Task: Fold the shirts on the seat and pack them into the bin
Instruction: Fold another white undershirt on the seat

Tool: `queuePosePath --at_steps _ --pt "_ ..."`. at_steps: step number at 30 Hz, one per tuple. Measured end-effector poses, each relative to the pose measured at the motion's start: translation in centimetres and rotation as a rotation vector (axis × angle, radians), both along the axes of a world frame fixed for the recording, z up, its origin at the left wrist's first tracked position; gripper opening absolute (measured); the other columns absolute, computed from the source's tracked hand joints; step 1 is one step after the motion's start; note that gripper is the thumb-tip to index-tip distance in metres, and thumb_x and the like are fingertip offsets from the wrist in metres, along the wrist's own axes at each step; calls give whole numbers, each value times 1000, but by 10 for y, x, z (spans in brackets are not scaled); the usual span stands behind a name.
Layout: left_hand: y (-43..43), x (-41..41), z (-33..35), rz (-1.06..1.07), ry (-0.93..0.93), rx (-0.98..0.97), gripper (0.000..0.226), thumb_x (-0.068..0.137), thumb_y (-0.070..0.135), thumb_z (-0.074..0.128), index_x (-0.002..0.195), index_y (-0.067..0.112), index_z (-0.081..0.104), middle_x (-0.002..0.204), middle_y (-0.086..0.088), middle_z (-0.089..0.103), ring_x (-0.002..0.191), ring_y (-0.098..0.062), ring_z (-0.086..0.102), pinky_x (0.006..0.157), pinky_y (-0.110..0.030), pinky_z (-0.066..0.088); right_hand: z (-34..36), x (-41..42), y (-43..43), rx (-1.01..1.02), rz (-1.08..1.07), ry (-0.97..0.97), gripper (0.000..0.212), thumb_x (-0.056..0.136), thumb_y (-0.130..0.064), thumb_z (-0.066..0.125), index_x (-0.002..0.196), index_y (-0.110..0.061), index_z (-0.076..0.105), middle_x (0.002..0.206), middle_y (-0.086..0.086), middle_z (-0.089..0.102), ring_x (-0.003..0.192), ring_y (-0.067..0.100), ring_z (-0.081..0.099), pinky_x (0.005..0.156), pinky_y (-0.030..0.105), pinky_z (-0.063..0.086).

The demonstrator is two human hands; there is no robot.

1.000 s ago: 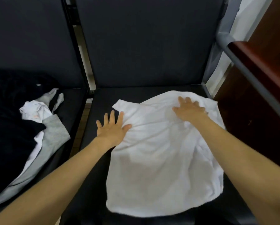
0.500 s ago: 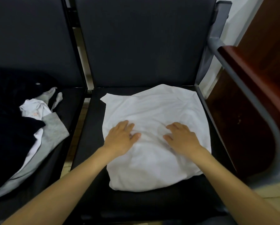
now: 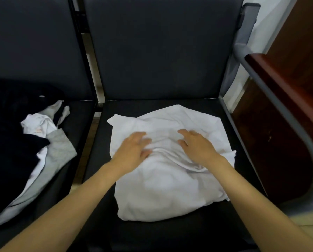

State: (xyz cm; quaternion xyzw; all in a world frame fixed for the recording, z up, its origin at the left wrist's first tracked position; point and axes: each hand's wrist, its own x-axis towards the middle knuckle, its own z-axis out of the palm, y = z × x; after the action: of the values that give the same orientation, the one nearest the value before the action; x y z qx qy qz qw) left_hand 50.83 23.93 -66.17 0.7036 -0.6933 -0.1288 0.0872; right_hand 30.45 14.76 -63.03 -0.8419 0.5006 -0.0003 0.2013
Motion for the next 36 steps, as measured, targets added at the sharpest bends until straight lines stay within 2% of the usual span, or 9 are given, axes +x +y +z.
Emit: queuePosePath --at_steps 3,6,10,14,17,21,28,33,36 --pt "17 0 -6 -121 -1 189 54 97 52 32 148 37 22 158 8 6 146 -14 -1 117 -35 -3 3 20 -11 -69 -22 33 33 102 -36 31 105 -16 57 109 9 62 103 28 57 76 32 43" --pt "24 5 5 -121 55 179 74 77 71 40 144 41 30 157 10 12 143 -13 9 112 -26 6 2 47 -22 -59 190 -25 38 102 -37 33 136 -25 48 140 2 46 129 23 38 100 36 37" --pt "25 9 -5 65 -7 190 115 52 93 -4 151 35 6 159 4 -7 145 -18 -12 118 -39 -4 -10 74 -35 41 318 48 40 103 -41 26 139 -35 43 150 -7 31 138 17 21 110 41 21" --pt "34 5 -11 73 -4 284 92 67 87 0 147 43 -9 155 8 -25 140 -16 -30 111 -46 -23 -17 93 -45 52 240 110 46 102 -42 20 147 -33 24 156 -8 18 144 18 12 112 54 13" --pt "39 0 -1 130 -58 328 75 88 70 25 150 37 -4 158 7 -16 145 -17 -17 115 -47 -12 -18 97 -61 66 18 187 54 101 -45 19 151 -29 7 159 -8 5 146 20 4 111 63 11" --pt "31 0 11 283 -106 214 67 95 60 28 150 26 12 154 1 17 139 -20 20 114 -45 14 -23 96 -70 103 -144 226 60 100 -51 19 152 -27 3 160 -6 -3 147 23 -2 107 70 10" --pt "-25 4 22 323 121 -325 39 98 21 46 136 12 45 136 -9 42 121 -26 42 95 -36 38 -19 58 -47 -281 -47 -82 46 98 -31 45 142 -19 37 150 4 31 138 23 28 111 41 27" --pt "-77 44 11 681 -4 94 52 96 43 47 137 12 43 145 -18 31 132 -37 23 108 -45 21 -26 4 -70 -296 -305 63 54 94 -26 53 141 -12 32 145 13 32 137 30 26 106 45 31" --pt "-83 49 8 689 120 122 40 89 40 60 123 18 56 140 -14 35 130 -37 26 107 -42 20 -31 -13 -82 -305 -371 124 44 98 -27 45 137 -7 39 138 16 42 127 33 40 101 44 38"
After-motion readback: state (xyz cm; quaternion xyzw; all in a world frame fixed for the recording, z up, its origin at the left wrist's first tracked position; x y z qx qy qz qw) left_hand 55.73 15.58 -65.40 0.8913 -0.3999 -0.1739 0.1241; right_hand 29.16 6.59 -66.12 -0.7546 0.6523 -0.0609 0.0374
